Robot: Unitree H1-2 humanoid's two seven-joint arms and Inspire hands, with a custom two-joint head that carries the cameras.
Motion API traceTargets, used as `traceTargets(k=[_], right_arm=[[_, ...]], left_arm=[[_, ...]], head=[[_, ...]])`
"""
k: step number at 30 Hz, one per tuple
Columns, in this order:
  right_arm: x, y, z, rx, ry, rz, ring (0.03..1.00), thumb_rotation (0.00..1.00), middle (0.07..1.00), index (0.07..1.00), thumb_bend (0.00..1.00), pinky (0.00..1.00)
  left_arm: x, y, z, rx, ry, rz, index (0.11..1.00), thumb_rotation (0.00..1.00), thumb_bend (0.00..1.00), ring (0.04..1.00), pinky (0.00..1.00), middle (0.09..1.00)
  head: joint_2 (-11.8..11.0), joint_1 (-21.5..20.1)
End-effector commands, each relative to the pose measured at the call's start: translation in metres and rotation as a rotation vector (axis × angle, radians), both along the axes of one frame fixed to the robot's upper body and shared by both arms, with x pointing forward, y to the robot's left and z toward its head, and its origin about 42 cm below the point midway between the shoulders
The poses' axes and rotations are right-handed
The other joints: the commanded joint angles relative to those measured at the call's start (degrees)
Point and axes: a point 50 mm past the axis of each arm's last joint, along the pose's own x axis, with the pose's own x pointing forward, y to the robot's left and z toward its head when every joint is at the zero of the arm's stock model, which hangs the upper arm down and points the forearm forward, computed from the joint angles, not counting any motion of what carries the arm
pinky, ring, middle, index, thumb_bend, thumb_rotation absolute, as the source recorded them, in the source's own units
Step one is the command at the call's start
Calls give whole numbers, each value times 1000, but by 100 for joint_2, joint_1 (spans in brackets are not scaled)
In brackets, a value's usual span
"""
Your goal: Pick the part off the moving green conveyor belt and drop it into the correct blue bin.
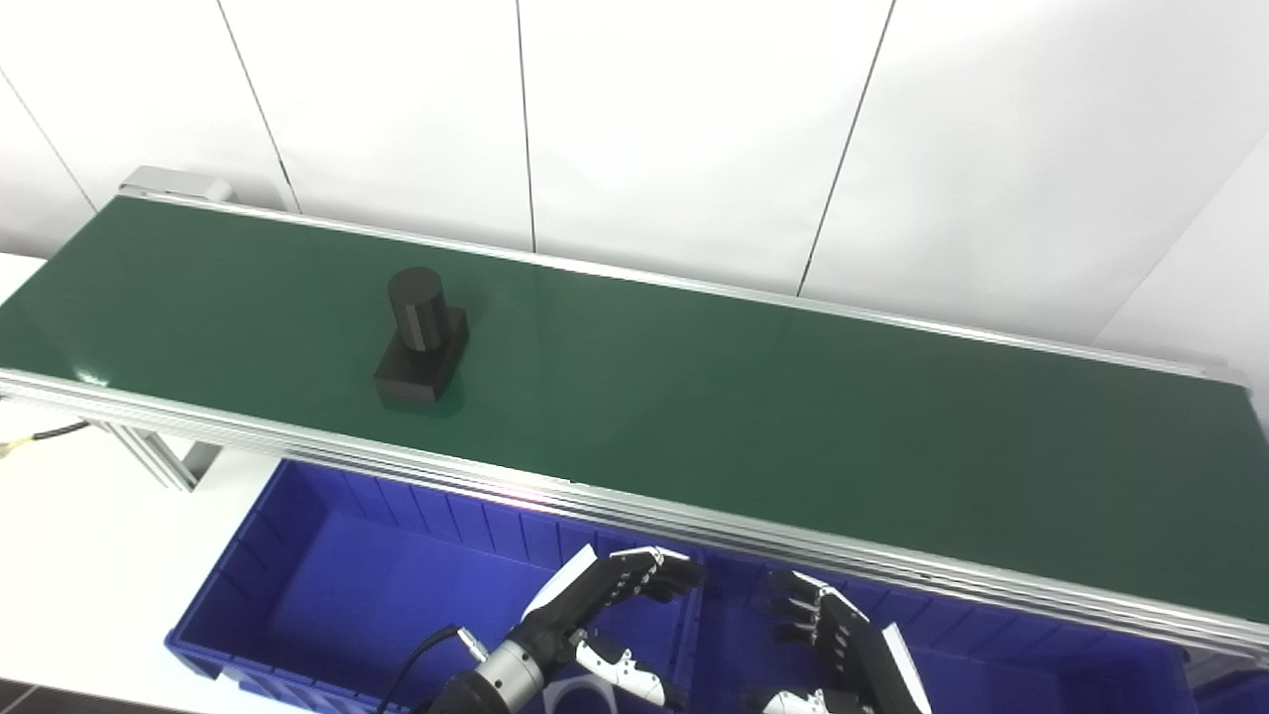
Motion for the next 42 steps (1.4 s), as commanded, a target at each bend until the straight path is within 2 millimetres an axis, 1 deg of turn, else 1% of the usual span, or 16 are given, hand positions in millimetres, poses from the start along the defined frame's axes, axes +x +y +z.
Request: traceTargets(k=[1,4,5,7,9,10,13,16,22,25,28,30,32,36,38,42], right_arm=[[7,0,11,24,-83,-1,765,182,833,757,819,662],[9,-1,12,31,-85,-9,761,187,831,757,822,661],[10,-2,16,79,-90,-19,760,188,831,758,823,662],[13,-3,24,161,-109,-28,754,135,830,765,811,679],[15,-4,31,202,-132,-25,751,146,827,768,805,683],[18,-3,39,224,-162,-23,749,133,826,769,798,680],[24,1,68,299,-268,-16,729,162,803,764,817,664],[28,7,92,356,-351,-15,704,162,790,756,813,638],[39,15,141,545,-438,-1,700,142,772,767,820,628],[47,14,159,607,-460,9,701,154,771,765,833,644],[57,14,177,622,-502,31,692,170,770,763,837,633],[65,16,186,626,-522,46,688,159,765,762,840,621],[72,19,192,627,-530,52,681,156,755,761,855,610],[88,24,194,606,-537,56,679,153,751,761,861,592],[99,28,194,576,-541,59,703,106,770,779,819,589],[119,35,189,517,-534,61,717,75,781,784,815,602]], left_arm=[[11,-2,11,-23,-73,5,722,27,937,759,751,763],[12,-3,11,-19,-72,4,721,26,935,764,756,764],[12,-3,10,-18,-73,5,720,26,935,766,758,765],[13,-4,10,-13,-73,6,719,28,940,761,742,766],[13,-5,9,-10,-73,6,719,40,943,759,735,767],[14,-5,9,-10,-72,6,720,42,941,759,733,768],[16,-7,8,-7,-70,6,725,34,942,760,740,766],[19,-8,8,5,-75,5,727,36,943,761,735,767],[22,-9,5,12,-65,4,726,43,947,765,731,771],[24,-10,3,11,-56,3,724,31,946,773,743,772],[26,-11,1,14,-50,3,724,42,948,775,742,774],[27,-12,0,12,-45,4,722,42,953,767,728,774],[27,-12,-1,13,-40,6,723,50,960,770,725,778],[28,-13,-3,19,-36,7,722,56,965,766,721,775],[27,-13,-3,25,-37,8,727,60,963,763,719,775],[27,-14,-5,40,-40,10,728,73,962,761,728,772]], head=[[-14,-14],[-43,1],[-70,22],[-101,50],[-120,88],[-132,108],[-143,146],[-154,169],[-234,153],[-279,161],[-336,169],[-367,172],[-389,173],[-441,168],[-469,169],[-533,172]])
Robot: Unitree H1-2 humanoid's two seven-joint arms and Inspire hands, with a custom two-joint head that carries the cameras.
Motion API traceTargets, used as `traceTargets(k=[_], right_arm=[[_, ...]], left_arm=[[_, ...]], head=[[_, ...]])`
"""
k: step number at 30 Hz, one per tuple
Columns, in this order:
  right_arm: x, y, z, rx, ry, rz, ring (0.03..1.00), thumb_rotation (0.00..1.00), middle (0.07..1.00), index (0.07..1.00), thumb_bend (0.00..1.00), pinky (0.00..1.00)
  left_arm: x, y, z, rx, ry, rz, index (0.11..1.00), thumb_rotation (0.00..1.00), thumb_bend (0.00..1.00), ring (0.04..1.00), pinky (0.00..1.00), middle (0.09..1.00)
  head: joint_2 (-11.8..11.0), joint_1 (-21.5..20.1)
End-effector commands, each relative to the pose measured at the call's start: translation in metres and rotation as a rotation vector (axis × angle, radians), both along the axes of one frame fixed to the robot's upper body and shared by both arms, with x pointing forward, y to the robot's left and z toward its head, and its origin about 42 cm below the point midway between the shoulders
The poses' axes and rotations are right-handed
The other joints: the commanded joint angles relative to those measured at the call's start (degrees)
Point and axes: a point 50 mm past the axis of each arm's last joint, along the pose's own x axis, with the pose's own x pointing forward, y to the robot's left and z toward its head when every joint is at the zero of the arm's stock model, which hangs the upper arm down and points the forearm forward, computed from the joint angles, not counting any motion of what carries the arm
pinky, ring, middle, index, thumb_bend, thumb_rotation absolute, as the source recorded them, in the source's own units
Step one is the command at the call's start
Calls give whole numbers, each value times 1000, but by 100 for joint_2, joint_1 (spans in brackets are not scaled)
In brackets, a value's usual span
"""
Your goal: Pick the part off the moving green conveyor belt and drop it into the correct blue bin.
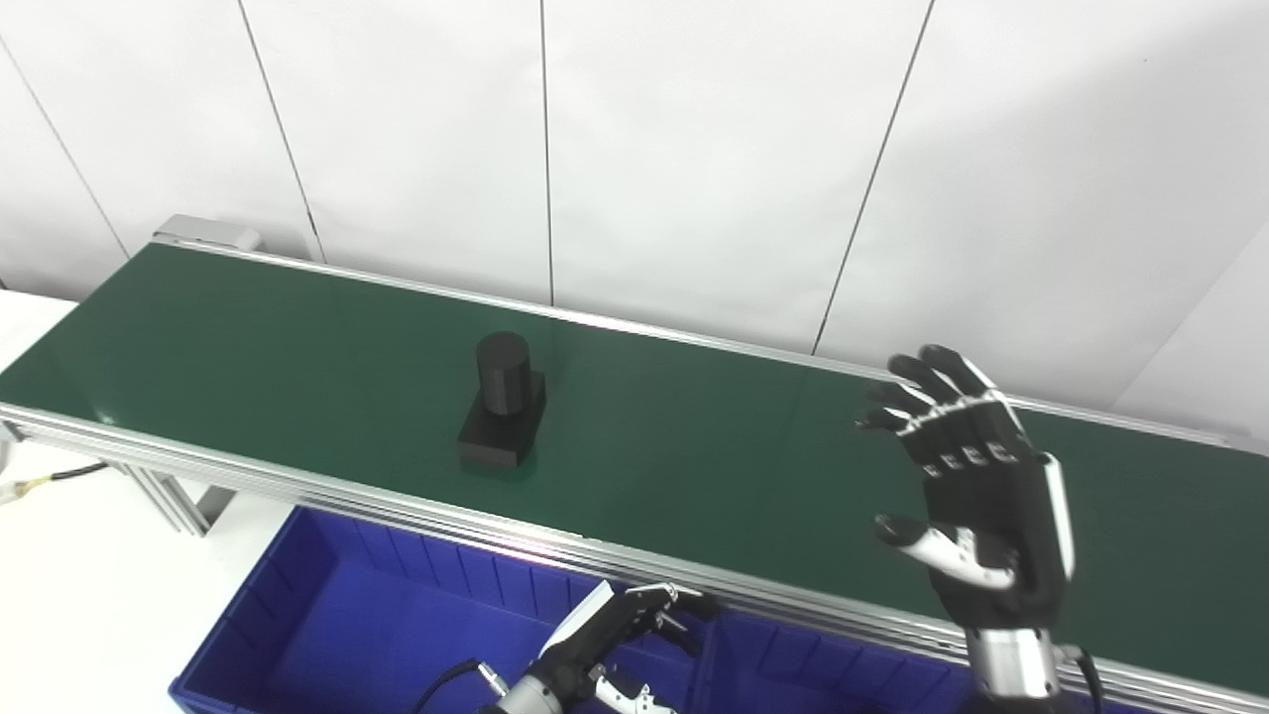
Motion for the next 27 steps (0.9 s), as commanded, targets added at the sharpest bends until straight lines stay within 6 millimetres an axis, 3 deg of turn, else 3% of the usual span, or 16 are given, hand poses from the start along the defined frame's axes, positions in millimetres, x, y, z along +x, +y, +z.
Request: traceTargets(k=[1,13,19,27], right_arm=[[14,6,13,-14,-79,-3,718,70,783,786,814,597],[72,23,-12,-130,-6,-18,715,167,783,783,877,588],[91,25,-16,-160,45,-51,691,122,781,777,889,552],[108,29,-21,-224,67,-63,682,173,784,791,910,539]], left_arm=[[5,-5,3,6,-25,-13,724,77,966,753,723,768],[6,-9,0,10,-20,-10,718,69,970,746,706,766],[4,-10,0,4,-16,-16,725,80,968,755,712,773],[1,-11,-1,6,-15,-20,718,65,977,728,678,753]], head=[[-18,-1],[-134,21],[-149,-2],[-164,-181]])
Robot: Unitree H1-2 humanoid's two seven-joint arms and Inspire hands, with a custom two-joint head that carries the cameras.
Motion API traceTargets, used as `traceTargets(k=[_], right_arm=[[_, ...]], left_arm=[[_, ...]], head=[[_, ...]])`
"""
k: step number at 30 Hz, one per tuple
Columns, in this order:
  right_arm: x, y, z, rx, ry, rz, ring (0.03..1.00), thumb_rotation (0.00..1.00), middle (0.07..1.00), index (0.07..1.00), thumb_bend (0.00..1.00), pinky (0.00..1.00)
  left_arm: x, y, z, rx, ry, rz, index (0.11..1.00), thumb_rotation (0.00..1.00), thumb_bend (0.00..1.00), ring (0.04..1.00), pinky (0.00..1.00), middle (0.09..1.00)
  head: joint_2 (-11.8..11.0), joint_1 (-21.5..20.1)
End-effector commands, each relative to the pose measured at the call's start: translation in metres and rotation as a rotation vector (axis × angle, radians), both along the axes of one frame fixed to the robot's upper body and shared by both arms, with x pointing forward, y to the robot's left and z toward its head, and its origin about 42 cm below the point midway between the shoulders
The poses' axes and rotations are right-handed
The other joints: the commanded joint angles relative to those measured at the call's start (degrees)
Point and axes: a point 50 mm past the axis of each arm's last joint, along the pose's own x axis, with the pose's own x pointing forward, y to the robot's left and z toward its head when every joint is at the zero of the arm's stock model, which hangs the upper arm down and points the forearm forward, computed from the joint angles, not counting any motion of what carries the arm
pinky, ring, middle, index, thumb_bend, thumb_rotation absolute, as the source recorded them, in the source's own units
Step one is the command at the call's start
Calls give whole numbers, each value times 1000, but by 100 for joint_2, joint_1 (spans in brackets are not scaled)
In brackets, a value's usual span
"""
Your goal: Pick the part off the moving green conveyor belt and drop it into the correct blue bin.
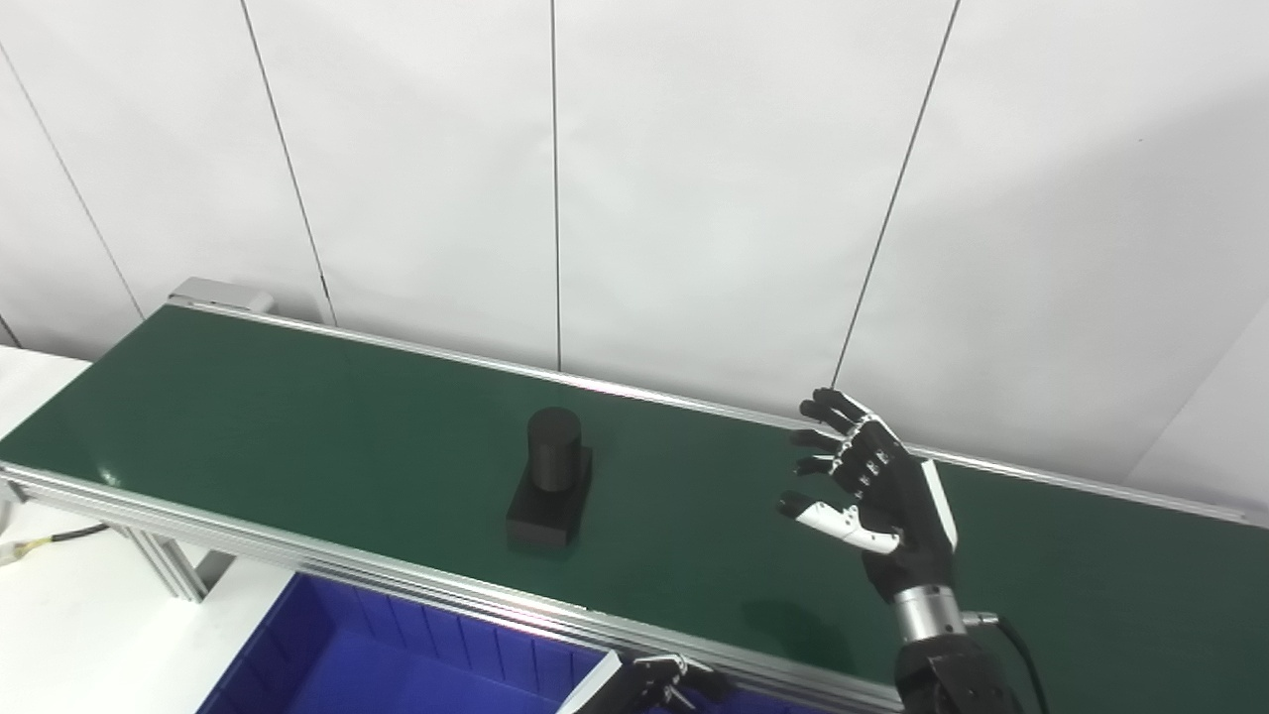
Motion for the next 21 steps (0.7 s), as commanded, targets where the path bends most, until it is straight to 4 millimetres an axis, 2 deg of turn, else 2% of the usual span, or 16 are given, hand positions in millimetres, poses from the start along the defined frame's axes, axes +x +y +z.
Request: traceTargets(k=[1,7,10,15,21], right_arm=[[15,8,27,10,-104,9,683,179,784,791,920,540],[14,14,27,-19,-97,2,678,176,767,770,924,549],[14,18,22,-40,-78,-1,680,133,765,763,915,540],[16,24,15,-72,-52,1,675,124,772,769,908,537],[24,37,8,-133,-22,11,672,149,778,773,919,543]], left_arm=[[-1,-4,1,8,-8,-26,720,66,977,728,678,752],[-3,-4,4,10,-27,-29,722,83,977,723,671,748],[-3,-4,4,4,-23,-31,718,83,979,725,677,749],[-5,-3,6,1,-30,-31,721,80,979,728,684,750],[-6,-3,8,-4,-37,-34,726,54,965,731,697,754]], head=[[30,-12],[116,-47],[147,-71],[194,-178],[194,-253]])
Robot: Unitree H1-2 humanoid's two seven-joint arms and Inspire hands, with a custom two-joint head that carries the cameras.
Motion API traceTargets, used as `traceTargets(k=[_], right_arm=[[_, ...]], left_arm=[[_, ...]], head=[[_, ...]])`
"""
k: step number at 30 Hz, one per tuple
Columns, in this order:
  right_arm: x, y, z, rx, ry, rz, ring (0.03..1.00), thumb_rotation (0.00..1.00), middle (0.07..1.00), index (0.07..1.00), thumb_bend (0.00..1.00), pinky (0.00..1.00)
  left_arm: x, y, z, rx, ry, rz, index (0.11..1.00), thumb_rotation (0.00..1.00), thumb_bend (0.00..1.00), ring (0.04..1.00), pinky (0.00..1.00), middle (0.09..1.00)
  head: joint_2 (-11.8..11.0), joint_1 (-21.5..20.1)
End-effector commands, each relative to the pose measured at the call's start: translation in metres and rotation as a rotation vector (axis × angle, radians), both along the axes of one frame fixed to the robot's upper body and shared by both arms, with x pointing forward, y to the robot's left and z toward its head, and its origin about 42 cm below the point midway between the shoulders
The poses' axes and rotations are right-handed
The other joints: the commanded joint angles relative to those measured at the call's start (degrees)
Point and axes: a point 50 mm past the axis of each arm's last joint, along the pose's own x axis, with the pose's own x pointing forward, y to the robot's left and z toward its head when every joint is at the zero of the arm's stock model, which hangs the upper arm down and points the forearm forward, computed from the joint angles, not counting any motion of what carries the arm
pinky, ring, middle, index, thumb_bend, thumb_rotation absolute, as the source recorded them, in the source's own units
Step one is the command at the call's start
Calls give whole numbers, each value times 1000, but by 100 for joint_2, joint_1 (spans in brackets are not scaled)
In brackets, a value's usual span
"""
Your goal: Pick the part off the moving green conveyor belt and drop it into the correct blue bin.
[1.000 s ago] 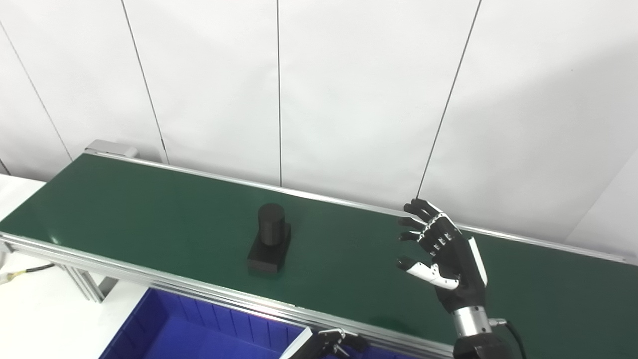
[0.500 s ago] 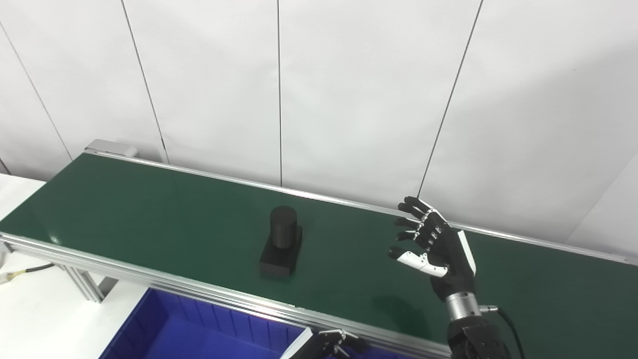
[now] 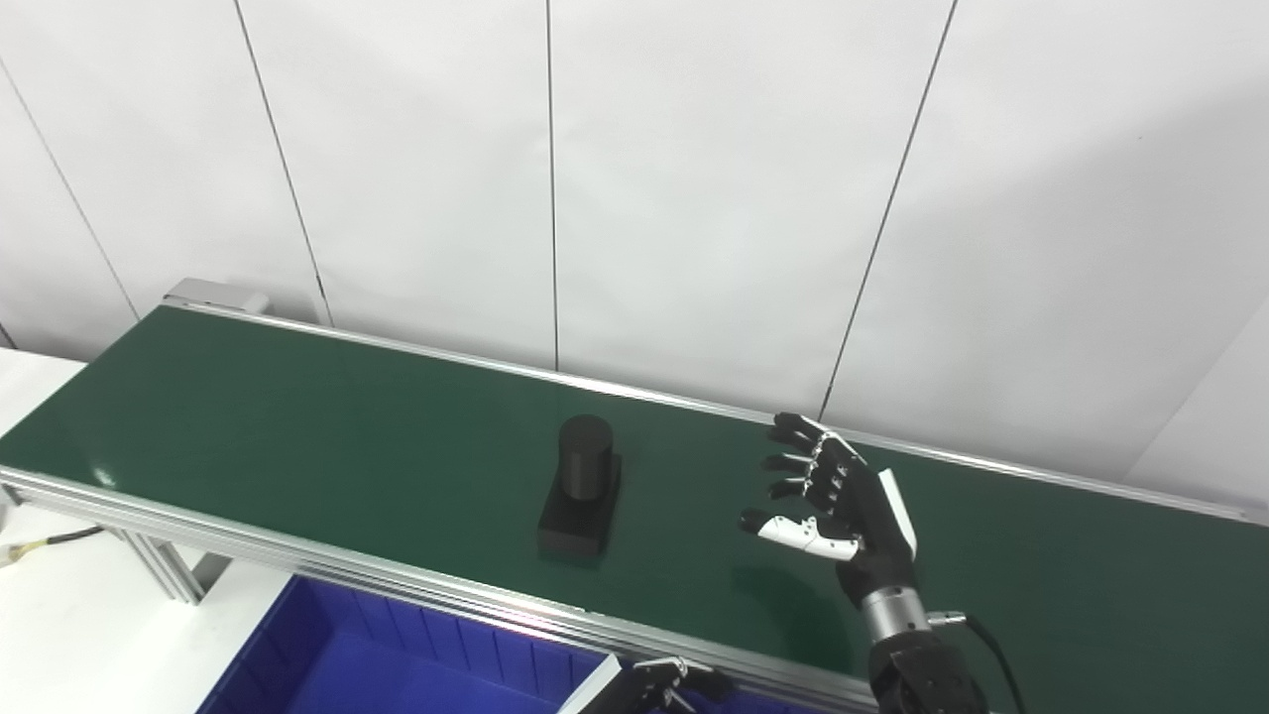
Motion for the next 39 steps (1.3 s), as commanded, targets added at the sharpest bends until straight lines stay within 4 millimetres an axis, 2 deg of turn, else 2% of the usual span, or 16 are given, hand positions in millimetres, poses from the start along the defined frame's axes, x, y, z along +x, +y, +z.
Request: traceTargets(k=[1,5,13,19,25,34,39], right_arm=[[19,19,33,11,-112,19,677,155,782,776,924,544],[23,26,35,-5,-112,25,681,154,804,797,942,546],[35,37,39,-36,-99,50,741,152,841,848,990,648],[39,43,43,-52,-101,76,833,231,902,878,1000,760],[41,49,46,-106,-119,90,873,271,907,880,1000,803],[47,51,46,-187,-109,88,875,304,910,869,1000,821],[50,51,45,-214,-106,83,831,286,896,856,1000,755]], left_arm=[[1,-5,5,-7,-23,-19,727,55,965,732,690,758],[0,-6,6,-14,-24,-18,726,54,964,728,681,753],[-2,-8,7,-34,-20,-19,729,52,958,736,687,758],[-4,-8,9,-51,-17,-21,732,58,946,754,721,765],[-5,-8,10,-55,-20,-23,731,42,943,753,730,765],[-7,-8,12,-71,-20,-23,733,37,940,759,741,769],[-8,-8,13,-75,-21,-24,735,18,935,759,745,771]], head=[[0,2],[10,-20],[50,-78],[88,-133],[97,-167],[128,-225],[149,-236]])
